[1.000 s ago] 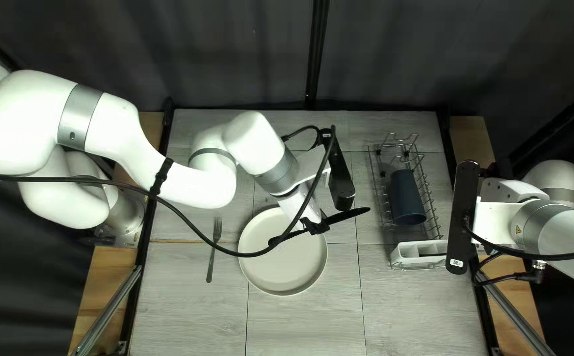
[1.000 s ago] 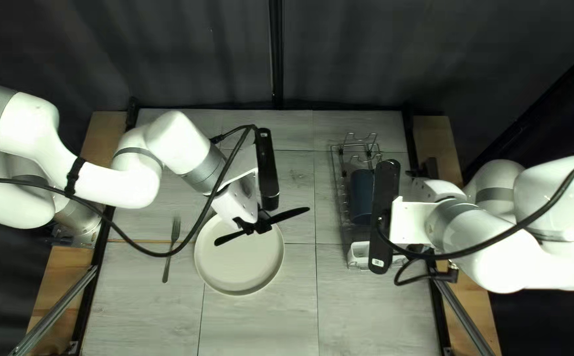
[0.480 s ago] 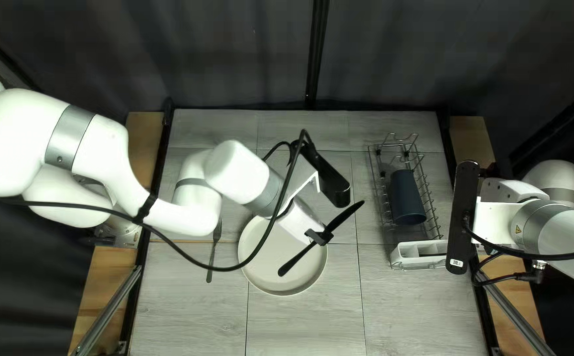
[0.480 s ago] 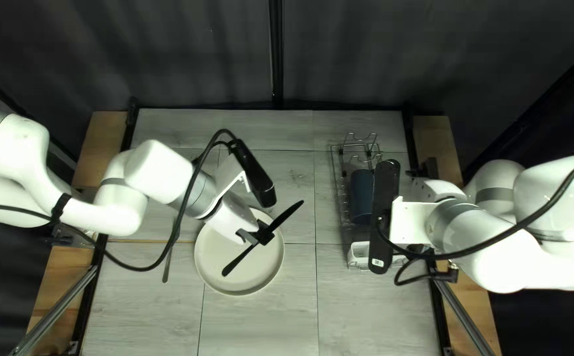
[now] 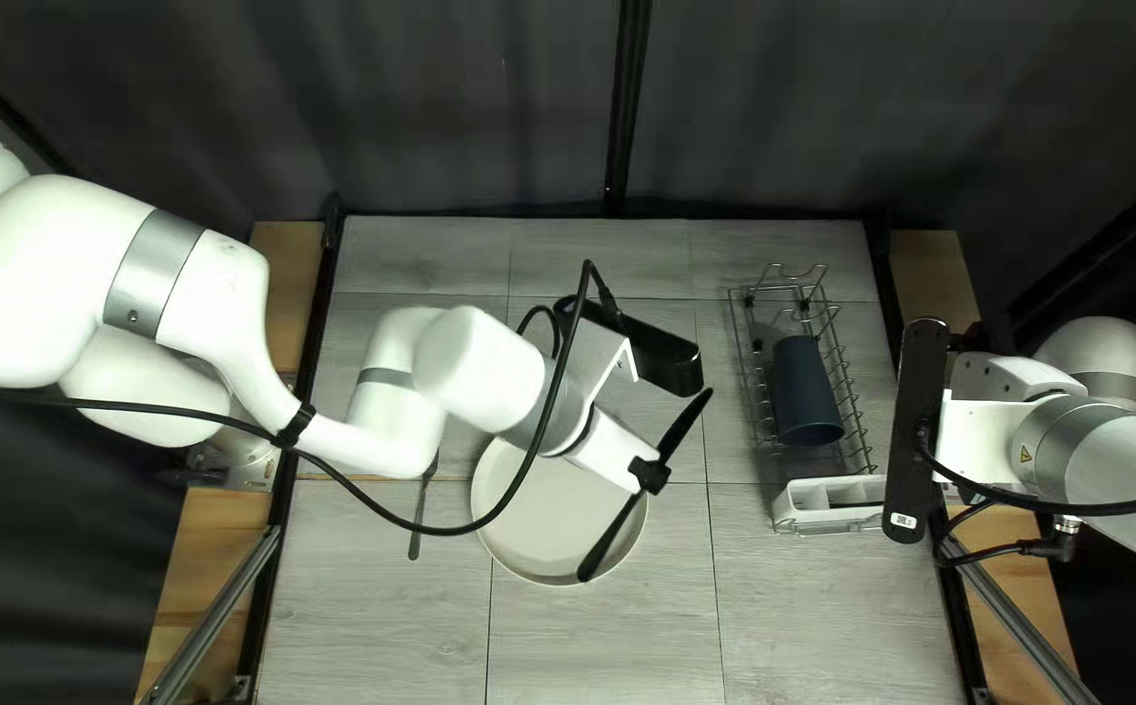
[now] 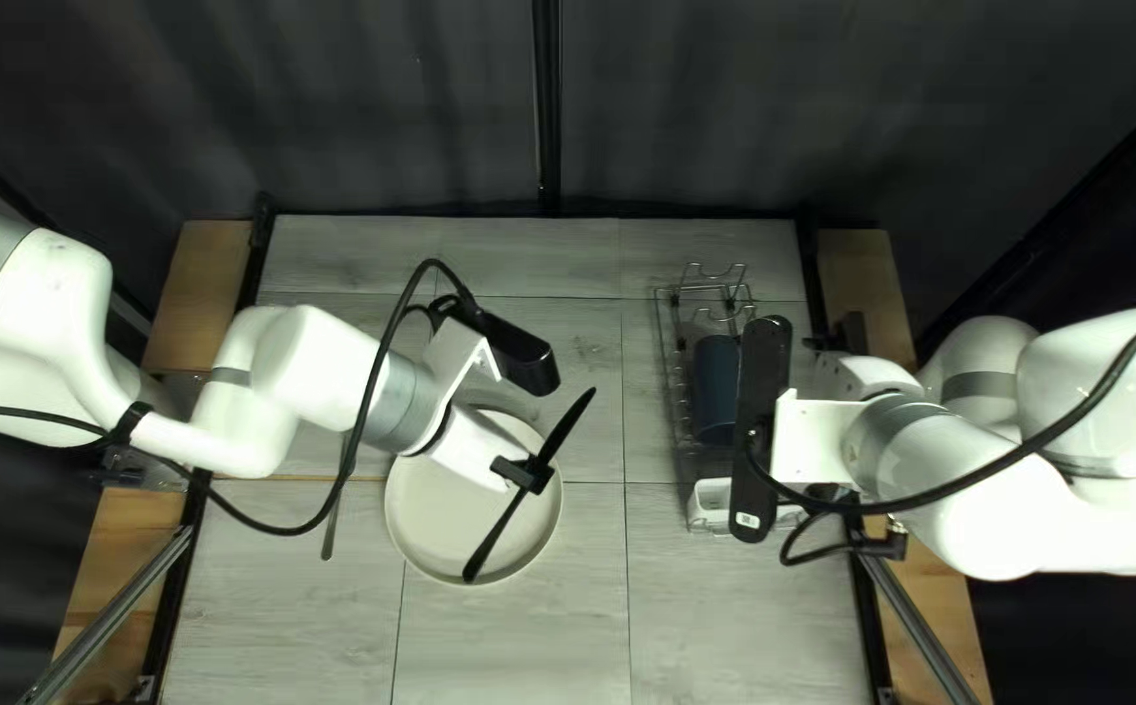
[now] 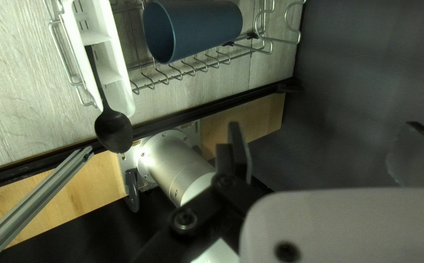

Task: Pick up and place plate onto table. Place down one fork to the left of the plate. Place spoon and knife to the right of the plate. Place cup above the knife and spoon

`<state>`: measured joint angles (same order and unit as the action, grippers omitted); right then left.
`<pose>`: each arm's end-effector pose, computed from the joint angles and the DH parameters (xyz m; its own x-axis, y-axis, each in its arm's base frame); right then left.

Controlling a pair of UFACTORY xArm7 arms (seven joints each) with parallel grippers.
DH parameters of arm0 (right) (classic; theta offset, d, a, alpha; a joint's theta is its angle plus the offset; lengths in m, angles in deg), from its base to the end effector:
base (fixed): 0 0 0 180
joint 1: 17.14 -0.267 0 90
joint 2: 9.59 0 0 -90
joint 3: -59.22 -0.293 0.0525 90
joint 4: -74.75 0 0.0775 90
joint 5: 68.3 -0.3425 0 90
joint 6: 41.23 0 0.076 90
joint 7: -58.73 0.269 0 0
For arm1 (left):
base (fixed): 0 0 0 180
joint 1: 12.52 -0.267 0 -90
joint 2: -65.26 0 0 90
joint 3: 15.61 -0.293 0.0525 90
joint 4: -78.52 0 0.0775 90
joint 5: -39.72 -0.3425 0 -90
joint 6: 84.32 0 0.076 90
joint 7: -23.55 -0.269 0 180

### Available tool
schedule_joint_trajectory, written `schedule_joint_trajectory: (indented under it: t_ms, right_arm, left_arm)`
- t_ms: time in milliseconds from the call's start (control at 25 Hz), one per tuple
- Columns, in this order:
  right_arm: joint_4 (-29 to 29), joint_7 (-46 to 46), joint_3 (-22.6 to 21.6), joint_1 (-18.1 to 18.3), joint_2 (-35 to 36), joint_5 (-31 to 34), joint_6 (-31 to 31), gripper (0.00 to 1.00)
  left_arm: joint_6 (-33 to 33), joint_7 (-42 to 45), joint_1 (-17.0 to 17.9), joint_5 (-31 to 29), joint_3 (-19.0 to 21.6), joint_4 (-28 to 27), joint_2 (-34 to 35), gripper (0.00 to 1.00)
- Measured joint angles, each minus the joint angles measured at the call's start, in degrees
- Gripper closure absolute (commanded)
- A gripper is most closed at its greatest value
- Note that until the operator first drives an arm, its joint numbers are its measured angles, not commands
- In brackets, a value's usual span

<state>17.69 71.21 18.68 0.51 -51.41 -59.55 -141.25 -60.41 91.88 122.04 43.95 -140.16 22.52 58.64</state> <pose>0.2456 0.0628 0.3599 1.0000 -0.0088 0.0014 -0.0080 -0.8154 0.5788 0.5779 -0.1047 0.2835 0.4196 0.8737 0.2459 0.6934 -0.4834 0.5343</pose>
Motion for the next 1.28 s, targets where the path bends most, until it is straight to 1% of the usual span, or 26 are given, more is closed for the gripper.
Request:
schedule_joint_trajectory:
  t_ms: [80,200,280,440,560,640,680,760,840,880,1000,1280]
  right_arm:
    - [0.0,0.0,0.0,0.0,0.0,0.0,0.0,0.0]
    - [0.0,0.0,0.0,0.0,0.0,0.0,0.0,0.0]
    - [0.0,0.0,0.0,0.0,0.0,0.0,0.0,0.0]
    - [0.0,0.0,0.0,0.0,0.0,0.0,0.0,0.0]
    - [0.0,0.0,0.0,0.0,0.0,0.0,0.0,0.0]
    - [0.0,0.0,0.0,0.0,0.0,0.0,0.0,0.0]
    - [0.0,0.0,0.0,0.0,0.0,0.0,0.0,0.0]
    - [0.0,0.0,0.0,0.0,0.0,0.0,0.0,0.0]
    - [0.0,0.0,0.0,0.0,0.0,0.0,0.0,0.0]
    - [0.0,0.0,0.0,0.0,0.0,0.0,0.0,0.0]
    - [0.0,0.0,0.0,0.0,0.0,0.0,0.0,0.0]
    - [0.0,0.0,0.0,0.0,0.0,0.0,0.0,0.0]
  left_arm:
    - [1.5,6.58,-1.27,-2.13,1.42,-0.96,0.66,1.0]
    - [4.81,20.99,-3.6,-10.32,4.61,-3.06,2.39,1.0]
    - [6.7,26.16,-4.45,-14.24,6.45,-4.32,3.47,1.0]
    - [7.43,27.98,-4.79,-15.67,7.16,-4.83,3.92,1.0]
    - [7.49,26.97,-4.67,-13.24,6.94,-4.67,2.65,1.0]
    - [8.96,29.95,-4.61,-13.46,7.39,-5.51,3.41,1.0]
    - [10.57,33.46,-4.39,-15.44,7.7,-6.48,4.5,1.0]
    - [15.5,42.28,-3.47,-21.52,8.12,-9.44,7.6,1.0]
    - [21.16,49.52,-1.03,-27.13,7.92,-12.95,11.24,1.0]
    - [23.38,51.85,0.35,-28.9,7.66,-14.42,12.83,1.0]
    - [26.18,54.84,2.2,-31.06,6.83,-16.24,15.38,1.0]
    - [26.57,57.43,4.37,-34.67,5.13,-16.98,18.86,1.0]
